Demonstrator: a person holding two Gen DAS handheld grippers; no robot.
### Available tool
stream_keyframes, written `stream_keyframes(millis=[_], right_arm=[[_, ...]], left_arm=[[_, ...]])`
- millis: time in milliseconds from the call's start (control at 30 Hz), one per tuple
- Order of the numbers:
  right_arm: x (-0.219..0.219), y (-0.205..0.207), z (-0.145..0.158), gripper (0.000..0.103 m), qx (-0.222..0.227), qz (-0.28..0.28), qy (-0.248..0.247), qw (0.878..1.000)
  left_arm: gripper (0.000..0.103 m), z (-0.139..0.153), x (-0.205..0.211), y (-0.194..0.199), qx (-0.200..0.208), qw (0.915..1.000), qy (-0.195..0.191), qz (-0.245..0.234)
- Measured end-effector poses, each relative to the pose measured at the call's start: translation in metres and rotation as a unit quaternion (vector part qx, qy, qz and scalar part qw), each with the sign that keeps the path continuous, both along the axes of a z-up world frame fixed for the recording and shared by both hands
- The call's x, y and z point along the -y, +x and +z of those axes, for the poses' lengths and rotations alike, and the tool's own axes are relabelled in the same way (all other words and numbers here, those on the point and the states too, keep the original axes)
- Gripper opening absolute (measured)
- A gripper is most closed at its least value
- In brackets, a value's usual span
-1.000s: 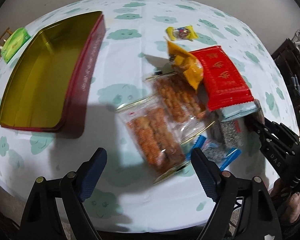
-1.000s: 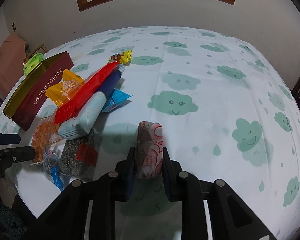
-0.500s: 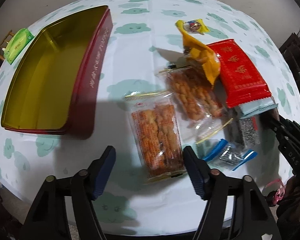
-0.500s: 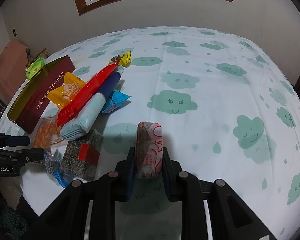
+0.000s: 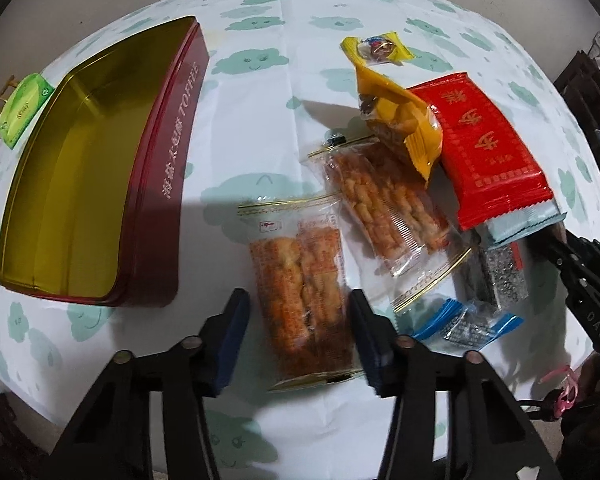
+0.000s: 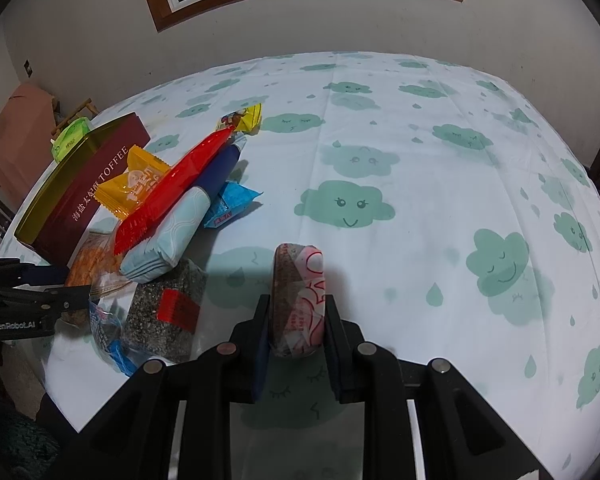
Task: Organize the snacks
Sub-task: 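Grasp the clear bag of orange crackers with the left gripper while the right gripper holds the pastry, then lower the cracker bag into the red tin and open the left gripper while the right holds the pastry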
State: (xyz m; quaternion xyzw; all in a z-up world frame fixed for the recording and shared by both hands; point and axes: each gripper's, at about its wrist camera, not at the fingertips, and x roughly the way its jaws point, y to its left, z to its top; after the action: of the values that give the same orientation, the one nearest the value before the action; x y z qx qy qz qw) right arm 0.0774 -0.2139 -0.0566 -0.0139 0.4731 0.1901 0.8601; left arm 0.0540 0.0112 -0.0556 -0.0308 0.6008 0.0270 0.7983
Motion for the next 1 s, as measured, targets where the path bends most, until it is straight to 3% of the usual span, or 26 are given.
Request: stream_keyframes(millis=[67, 333, 700, 867, 1000], right_arm=[[0.0, 0.0, 0.0, 0.024, 0.0, 0.0, 0.0, 1.0], [0.0, 0.0, -0.001, 0.024, -0.002, -0.002, -0.002, 1.0], [-0.007, 0.003, 0.0, 0.024, -0.008, -0.008, -0.018, 1.0], [-0.008, 0.003, 0.0, 0.024, -0.01, -0.013, -0.024, 1.0], [-0.01, 0.003, 0.0, 0.024, -0.012, -0.015, -0.031, 0.999]], left_arm=[[0.036, 0.001, 0.001, 0.001, 0.001, 1.0, 0.0, -0.001], [0.034, 0.005, 0.0, 0.0, 0.005, 1.0, -0.004, -0.006], [0.034, 0.038, -0.011, -0.022, 0.034, 0.9988, -0.022, -0.028], [0.034, 0.058, -0.03, -0.021, 0.06, 0.9977, -0.022, -0.022], [0.034, 0.074, -0.063, -0.015, 0.086, 0.9962, 0.005, 0.0]])
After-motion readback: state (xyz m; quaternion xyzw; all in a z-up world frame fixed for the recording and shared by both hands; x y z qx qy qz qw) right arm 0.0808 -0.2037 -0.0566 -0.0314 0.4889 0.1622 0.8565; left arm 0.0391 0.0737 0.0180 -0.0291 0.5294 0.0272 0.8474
